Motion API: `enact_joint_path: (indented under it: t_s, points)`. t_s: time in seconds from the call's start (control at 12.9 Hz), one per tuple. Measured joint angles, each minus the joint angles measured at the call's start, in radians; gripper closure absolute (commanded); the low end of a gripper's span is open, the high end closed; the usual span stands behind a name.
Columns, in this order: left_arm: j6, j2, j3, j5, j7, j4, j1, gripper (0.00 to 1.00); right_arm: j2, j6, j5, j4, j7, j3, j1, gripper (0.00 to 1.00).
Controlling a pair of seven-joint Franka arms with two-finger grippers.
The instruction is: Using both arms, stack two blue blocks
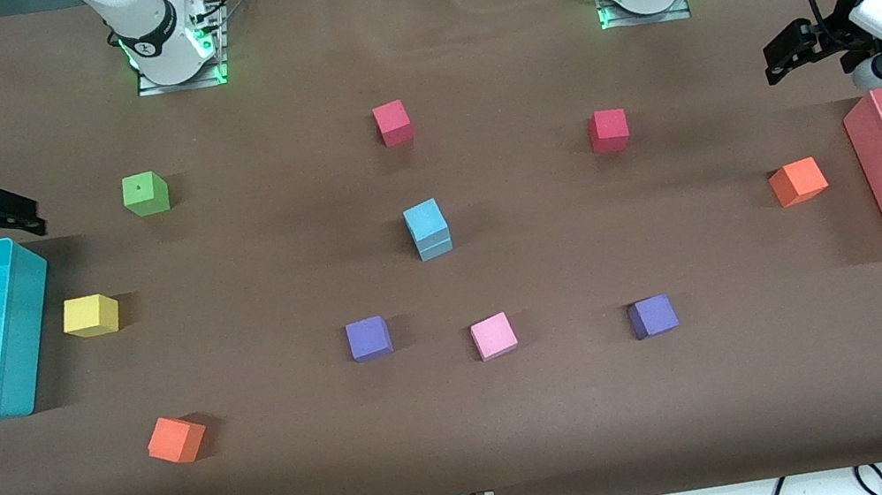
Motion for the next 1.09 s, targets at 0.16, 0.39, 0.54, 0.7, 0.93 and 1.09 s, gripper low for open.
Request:
enact_joint_path:
  t_s: [0.16, 0.39, 0.54, 0.7, 0.93, 1.09]
  points:
    - [0.000, -0.001, 0.000, 0.000, 0.000, 0.000, 0.000, 0.00, -0.046, -0.027, -0.007, 0.000, 0.003, -0.006, -0.012, 0.00]
    - [-0.002, -0.002, 0.000, 0.000, 0.000, 0.000, 0.000, 0.00, -0.058, -0.105, -0.064, 0.021, 0.003, 0.005, -0.013, 0.00]
    - [-0.003, -0.002, 0.000, 0.000, 0.000, 0.000, 0.000, 0.00, -0.046, -0.131, -0.073, 0.042, 0.007, 0.028, -0.013, 0.00]
    - [-0.003, -0.002, 0.000, 0.000, 0.000, 0.000, 0.000, 0.00, -0.030, -0.135, -0.067, 0.058, 0.015, 0.038, -0.013, 0.00]
    - [-0.003, -0.002, 0.000, 0.000, 0.000, 0.000, 0.000, 0.00, 0.001, -0.149, -0.041, 0.087, 0.017, 0.039, -0.013, 0.00]
    - [-0.004, -0.002, 0.000, 0.000, 0.000, 0.000, 0.000, 0.00, 0.016, -0.155, -0.037, 0.104, 0.017, 0.039, -0.013, 0.00]
